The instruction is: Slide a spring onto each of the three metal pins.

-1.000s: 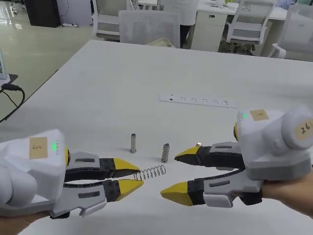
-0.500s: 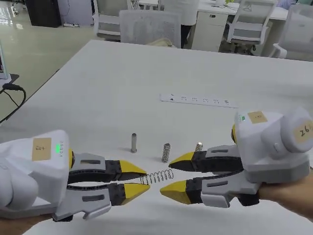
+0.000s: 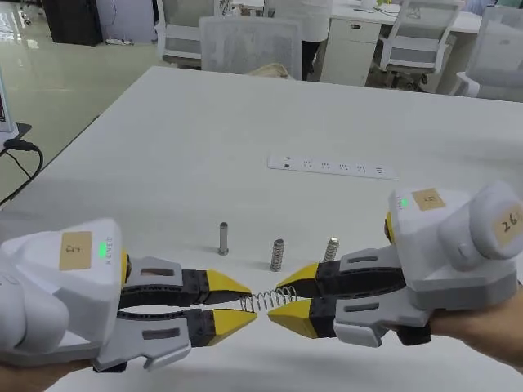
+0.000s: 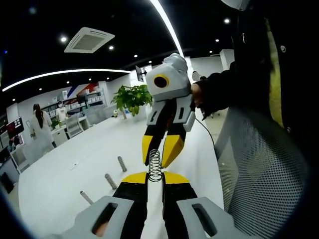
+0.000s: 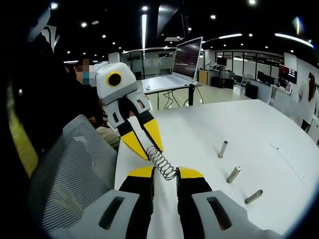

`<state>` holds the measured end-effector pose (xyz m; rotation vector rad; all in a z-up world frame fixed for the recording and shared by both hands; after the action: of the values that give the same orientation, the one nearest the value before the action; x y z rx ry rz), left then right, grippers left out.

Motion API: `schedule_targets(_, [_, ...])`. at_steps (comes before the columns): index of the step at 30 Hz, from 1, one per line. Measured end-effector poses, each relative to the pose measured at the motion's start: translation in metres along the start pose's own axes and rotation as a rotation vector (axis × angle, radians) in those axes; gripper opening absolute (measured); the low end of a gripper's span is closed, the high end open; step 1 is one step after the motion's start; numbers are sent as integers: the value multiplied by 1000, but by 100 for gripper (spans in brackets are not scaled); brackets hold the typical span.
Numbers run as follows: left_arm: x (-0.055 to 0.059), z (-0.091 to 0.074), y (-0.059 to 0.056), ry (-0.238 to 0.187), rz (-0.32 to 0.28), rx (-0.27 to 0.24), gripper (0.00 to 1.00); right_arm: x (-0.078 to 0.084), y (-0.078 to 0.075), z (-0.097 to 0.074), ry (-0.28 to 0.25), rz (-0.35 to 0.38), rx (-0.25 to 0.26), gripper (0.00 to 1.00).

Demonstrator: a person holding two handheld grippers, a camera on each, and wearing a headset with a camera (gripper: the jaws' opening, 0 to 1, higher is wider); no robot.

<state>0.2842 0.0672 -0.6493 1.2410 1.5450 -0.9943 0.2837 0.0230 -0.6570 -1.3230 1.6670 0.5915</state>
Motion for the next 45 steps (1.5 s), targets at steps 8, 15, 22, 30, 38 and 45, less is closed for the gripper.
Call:
schedule_targets(8, [3, 0, 0, 12, 2, 1, 2, -4, 2, -3, -8, 8, -17, 13])
schedule_targets(15, [5, 1, -1, 18, 5, 4, 2, -10, 3, -4, 5, -9, -44, 12])
schedule_targets(22, [4, 1, -1, 19, 7, 2, 2, -14, 1, -2, 39, -37, -88, 12])
schedule_targets(30, [4, 2, -1, 16, 9, -7, 2, -24, 6, 3, 91, -97, -175, 9])
schedule_targets(38, [2, 1, 0, -6, -2, -13, 2, -30, 5, 3, 148, -152, -206, 8])
schedule_targets(45, [2, 3, 1, -14, -8, -17, 2, -32, 5, 2, 221, -216, -229, 8])
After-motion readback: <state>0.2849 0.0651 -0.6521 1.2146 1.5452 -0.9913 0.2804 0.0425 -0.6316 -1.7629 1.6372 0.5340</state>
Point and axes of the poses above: the centre of the closed fingertips' face, and the gripper's own axes: z roughly forward along the fingers, y roughly to its left, x roughly out of its underside, the point moved 2 cm from there along -z, roughly backward along the fingers, and after that the axes turned 15 degrees about -z, right-handed, at the moved point
